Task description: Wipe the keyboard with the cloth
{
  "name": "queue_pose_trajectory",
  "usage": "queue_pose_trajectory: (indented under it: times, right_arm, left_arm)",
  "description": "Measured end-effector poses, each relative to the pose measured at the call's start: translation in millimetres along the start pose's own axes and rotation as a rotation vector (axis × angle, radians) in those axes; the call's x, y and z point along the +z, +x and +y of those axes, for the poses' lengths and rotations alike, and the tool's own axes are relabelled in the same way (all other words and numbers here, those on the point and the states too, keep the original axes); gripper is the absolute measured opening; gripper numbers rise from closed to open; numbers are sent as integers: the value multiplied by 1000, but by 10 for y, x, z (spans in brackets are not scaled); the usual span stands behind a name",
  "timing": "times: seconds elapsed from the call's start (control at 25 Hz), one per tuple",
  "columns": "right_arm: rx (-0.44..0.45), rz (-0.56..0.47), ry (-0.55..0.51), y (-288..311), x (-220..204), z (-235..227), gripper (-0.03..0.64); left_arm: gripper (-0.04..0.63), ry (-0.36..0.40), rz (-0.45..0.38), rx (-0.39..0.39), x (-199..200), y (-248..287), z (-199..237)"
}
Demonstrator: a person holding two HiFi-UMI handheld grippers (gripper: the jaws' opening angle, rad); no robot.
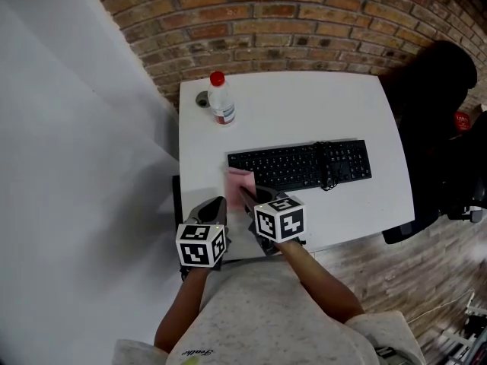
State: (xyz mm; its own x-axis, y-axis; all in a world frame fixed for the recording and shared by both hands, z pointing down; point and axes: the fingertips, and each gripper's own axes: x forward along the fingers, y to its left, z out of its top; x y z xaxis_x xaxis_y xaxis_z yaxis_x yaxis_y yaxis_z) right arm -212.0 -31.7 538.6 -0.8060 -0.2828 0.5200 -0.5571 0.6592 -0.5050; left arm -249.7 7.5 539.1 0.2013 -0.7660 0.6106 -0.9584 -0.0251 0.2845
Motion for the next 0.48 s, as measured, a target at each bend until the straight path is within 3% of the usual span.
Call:
queue_pose_trajectory:
  times: [0.48]
  right_arm:
    - [-55, -35, 18, -319, -14, -260, 25]
  left_arm:
    - [-5, 41, 12, -44, -14, 76, -337]
